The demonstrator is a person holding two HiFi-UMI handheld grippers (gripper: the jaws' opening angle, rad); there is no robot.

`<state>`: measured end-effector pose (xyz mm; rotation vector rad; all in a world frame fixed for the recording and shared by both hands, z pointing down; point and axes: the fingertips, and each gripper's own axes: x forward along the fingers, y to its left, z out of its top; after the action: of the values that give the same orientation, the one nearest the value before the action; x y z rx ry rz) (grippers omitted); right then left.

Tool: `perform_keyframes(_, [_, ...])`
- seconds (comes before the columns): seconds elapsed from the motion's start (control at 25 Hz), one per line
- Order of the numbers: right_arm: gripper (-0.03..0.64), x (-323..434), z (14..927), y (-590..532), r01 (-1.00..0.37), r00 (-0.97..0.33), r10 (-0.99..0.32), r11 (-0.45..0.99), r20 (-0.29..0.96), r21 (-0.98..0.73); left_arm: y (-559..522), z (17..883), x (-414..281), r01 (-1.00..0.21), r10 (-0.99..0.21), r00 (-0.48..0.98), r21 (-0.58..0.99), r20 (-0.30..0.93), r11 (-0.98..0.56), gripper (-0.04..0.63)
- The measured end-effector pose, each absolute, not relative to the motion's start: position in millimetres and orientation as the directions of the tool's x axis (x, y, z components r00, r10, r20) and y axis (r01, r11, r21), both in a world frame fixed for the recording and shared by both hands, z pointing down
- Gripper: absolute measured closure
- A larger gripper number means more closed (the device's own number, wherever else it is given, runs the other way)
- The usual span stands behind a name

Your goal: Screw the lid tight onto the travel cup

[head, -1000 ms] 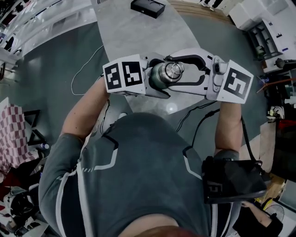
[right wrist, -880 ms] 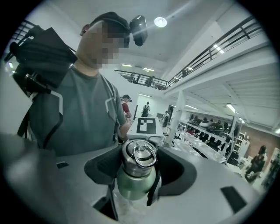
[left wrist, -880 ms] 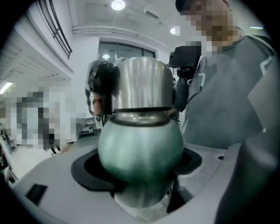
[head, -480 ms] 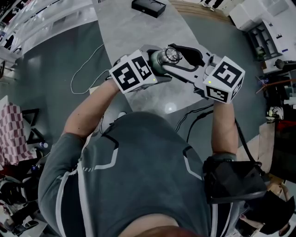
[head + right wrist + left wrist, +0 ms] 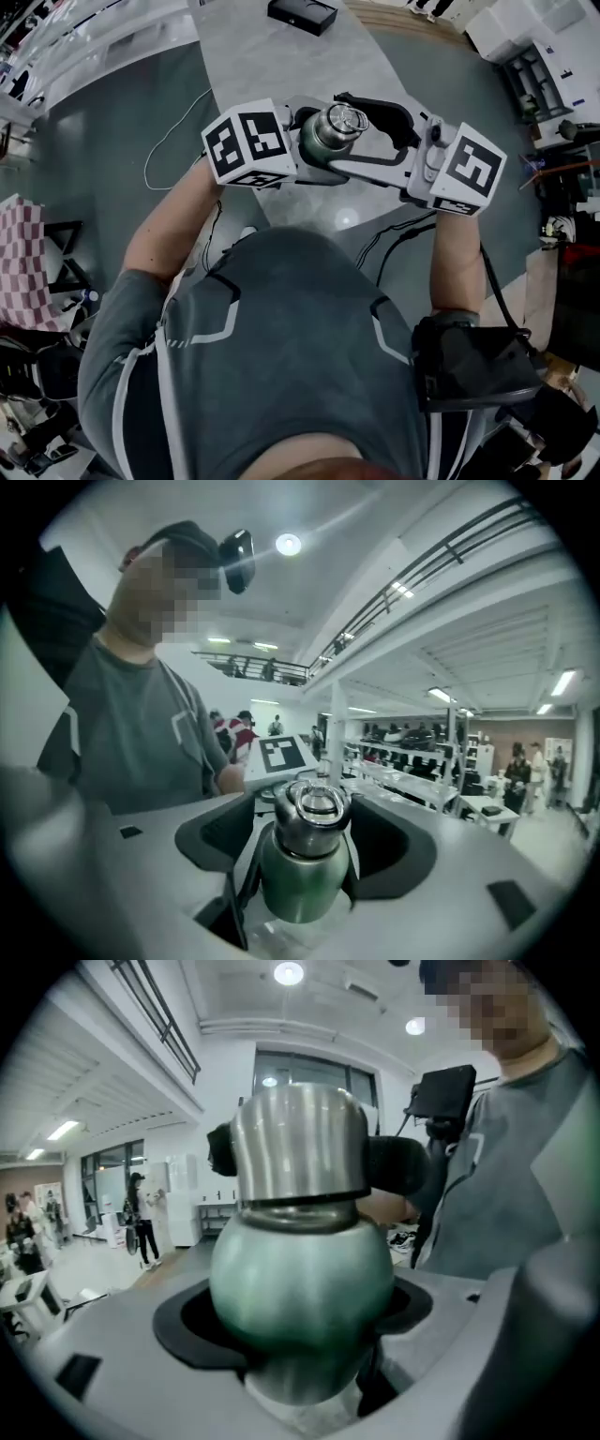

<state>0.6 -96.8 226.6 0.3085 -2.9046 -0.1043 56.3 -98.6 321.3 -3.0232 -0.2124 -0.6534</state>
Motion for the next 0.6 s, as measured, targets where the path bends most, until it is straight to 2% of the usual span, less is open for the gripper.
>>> perform_keyframes(0.24, [0.305, 1, 200, -86, -0.002, -0.999, -0.002, 1.0, 0.047, 0.004, -68, 290, 51, 0.362, 0.354, 0.881, 0.035, 0.315, -0.932, 0.196])
perform_keyframes(0.36, [0.307, -6, 197, -66, 0.07, -0.997, 0.069, 0.998, 0.026, 0.009, -48, 292, 48, 0.399, 0.383, 0.859, 0.026, 0.341, -0.917, 0.196])
perform_keyframes(0.4, [0.336, -9, 198, -62, 0.069, -0.997, 0.069, 0.998, 0.026, 0.007, -45, 294, 46, 0.394, 0.375, 0.857, 0.019, 0.353, -0.919, 0.196])
perform_keyframes(0.48, [0.345, -11, 202, -65, 0.023, -0.999, 0.023, 1.0, 0.028, -0.002, -49, 299, 47, 0.345, 0.326, 0.871, 0.013, 0.367, -0.938, 0.196])
perform_keyframes(0.6, [0.347, -3, 216, -92, -0.181, -0.982, -0.181, 0.983, 0.062, 0.009, -83, 314, 54, 0.138, 0.13, 0.905, 0.011, 0.404, -0.99, 0.196])
